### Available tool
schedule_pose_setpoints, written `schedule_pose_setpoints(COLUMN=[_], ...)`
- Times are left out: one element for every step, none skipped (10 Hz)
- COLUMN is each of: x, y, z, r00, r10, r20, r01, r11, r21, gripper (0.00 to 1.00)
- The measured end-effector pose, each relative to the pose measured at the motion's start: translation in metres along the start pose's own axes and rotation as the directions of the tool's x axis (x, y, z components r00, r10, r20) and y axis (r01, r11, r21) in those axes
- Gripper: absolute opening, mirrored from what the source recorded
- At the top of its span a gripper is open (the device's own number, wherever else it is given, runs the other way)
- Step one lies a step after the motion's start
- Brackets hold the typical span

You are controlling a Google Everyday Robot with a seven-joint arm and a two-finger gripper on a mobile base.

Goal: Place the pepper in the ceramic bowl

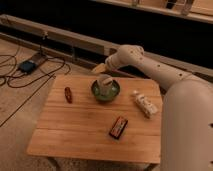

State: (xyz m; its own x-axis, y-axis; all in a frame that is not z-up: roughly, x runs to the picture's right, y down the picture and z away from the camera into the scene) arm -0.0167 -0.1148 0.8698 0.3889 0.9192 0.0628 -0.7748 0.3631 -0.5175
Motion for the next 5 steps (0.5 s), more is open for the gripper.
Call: schedule_pose_setpoints(x=[-0.004,-0.007,-0.009,-0.010,-0.007], y=[0.020,0.030,0.041,0.056,0.073], z=[0.003,0.003,0.005,0.009,0.017], r00=[0.998,0.995,0.990,0.983,0.975], r10=[-0.056,-0.088,-0.120,-0.155,-0.184], r20=[-0.035,-0.054,-0.076,-0.099,-0.127], r01=[0.056,0.088,0.121,0.156,0.183], r11=[0.998,0.996,0.993,0.988,0.983], r21=[-0.001,0.002,0.003,-0.005,-0.023], gripper=[0.80,0.80,0.80,0.80,0.80])
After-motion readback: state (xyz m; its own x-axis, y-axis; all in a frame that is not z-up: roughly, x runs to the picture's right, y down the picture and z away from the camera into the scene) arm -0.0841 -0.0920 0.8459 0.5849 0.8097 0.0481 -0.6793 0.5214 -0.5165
